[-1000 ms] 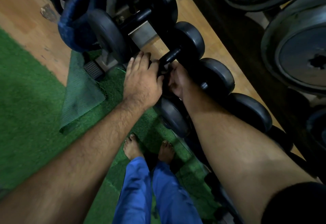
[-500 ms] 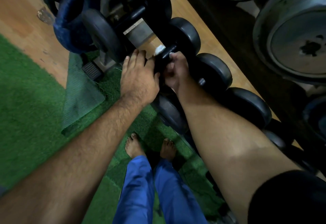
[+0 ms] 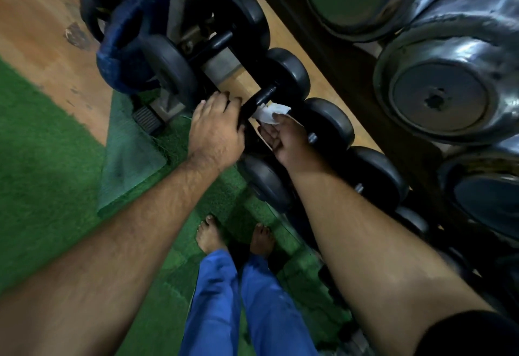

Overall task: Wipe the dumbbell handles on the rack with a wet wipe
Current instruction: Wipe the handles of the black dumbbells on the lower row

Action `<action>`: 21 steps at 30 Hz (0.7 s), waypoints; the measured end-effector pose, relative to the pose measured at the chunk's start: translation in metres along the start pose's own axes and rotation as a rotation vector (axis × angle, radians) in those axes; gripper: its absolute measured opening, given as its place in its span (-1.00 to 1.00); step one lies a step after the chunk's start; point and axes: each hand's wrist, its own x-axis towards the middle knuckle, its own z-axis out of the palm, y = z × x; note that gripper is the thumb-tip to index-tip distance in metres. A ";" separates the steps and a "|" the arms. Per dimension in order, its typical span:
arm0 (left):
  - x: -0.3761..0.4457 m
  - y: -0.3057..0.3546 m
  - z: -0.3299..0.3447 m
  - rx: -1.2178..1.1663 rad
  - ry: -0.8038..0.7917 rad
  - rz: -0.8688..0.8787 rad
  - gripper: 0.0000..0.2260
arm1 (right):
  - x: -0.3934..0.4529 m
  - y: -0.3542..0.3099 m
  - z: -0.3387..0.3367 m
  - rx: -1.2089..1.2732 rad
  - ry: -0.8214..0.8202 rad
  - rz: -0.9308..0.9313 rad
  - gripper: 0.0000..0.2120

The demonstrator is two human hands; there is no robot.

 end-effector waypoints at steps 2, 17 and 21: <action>0.001 -0.003 -0.012 -0.005 0.021 -0.017 -0.56 | -0.009 -0.007 0.007 0.035 -0.040 -0.030 -0.84; 0.036 -0.049 -0.077 -0.095 0.183 -0.126 -0.69 | -0.010 -0.061 0.114 -0.220 -0.097 -0.255 -0.80; 0.059 -0.060 -0.071 -0.067 0.219 -0.117 -0.69 | 0.030 -0.065 0.137 -0.493 -0.010 -0.524 -0.80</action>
